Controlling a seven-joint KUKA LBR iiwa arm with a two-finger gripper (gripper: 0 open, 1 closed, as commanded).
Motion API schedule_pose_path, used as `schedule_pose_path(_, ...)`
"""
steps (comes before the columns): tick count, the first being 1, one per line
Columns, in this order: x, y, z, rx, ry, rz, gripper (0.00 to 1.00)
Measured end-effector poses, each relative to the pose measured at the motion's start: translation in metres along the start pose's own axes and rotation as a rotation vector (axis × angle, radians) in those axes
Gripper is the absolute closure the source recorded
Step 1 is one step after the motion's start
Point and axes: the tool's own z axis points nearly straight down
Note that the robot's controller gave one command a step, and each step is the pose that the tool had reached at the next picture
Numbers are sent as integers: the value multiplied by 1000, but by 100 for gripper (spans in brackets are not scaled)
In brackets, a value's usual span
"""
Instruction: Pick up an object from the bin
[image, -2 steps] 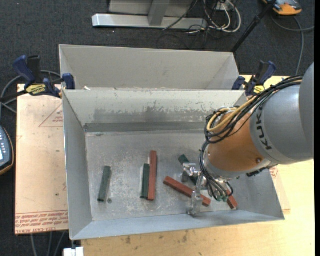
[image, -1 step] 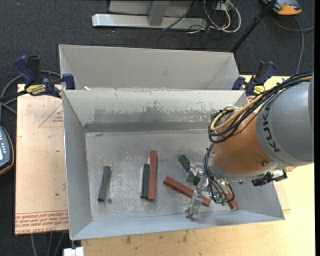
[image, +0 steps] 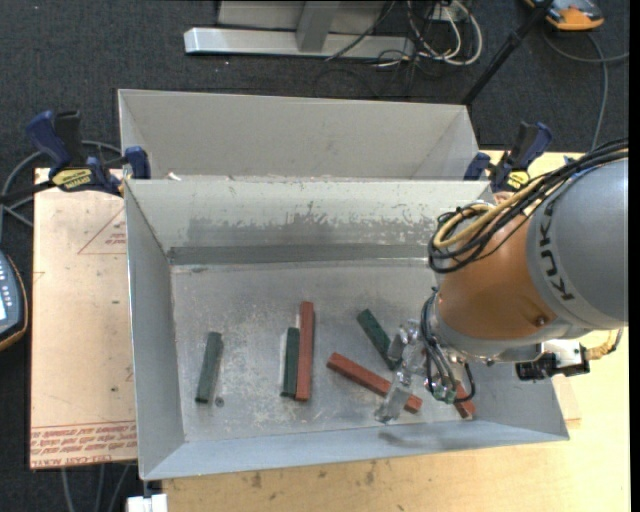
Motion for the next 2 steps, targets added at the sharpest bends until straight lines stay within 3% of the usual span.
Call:
schedule_pose_path(1, -6, 8, 45, -1, -6, 156, 0)
schedule_pose_path(2, -7, 8, 44, -1, -2, 154, 0)
